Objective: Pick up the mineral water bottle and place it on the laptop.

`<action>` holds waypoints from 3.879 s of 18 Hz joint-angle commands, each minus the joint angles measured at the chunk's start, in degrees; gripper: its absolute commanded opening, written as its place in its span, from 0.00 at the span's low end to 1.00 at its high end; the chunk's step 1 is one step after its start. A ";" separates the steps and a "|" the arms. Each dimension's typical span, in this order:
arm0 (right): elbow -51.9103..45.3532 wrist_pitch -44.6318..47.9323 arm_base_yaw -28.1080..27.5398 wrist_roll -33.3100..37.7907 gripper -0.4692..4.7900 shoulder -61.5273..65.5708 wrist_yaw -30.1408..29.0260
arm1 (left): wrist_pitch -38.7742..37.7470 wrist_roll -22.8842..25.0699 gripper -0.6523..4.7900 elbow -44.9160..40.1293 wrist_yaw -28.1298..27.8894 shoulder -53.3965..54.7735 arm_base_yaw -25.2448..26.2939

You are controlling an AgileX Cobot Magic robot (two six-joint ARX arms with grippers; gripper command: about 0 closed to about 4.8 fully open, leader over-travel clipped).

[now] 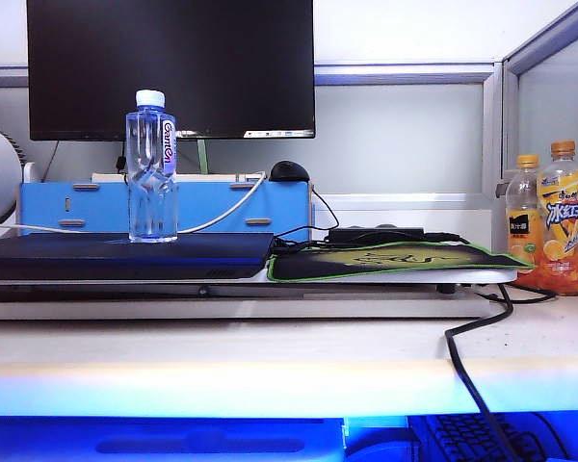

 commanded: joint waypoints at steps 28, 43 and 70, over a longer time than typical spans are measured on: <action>-0.26 5.68 -25.42 -9.62 0.25 -7.93 -16.63 | 0.26 0.04 0.12 0.07 0.20 -0.15 0.07; -0.66 -0.44 -25.38 -13.14 0.31 -7.93 -16.00 | 0.26 0.04 0.12 0.07 0.20 -0.15 0.07; -0.66 -0.22 -25.20 -13.18 0.31 -7.93 -16.96 | 0.26 0.04 0.12 0.07 0.20 -0.15 0.07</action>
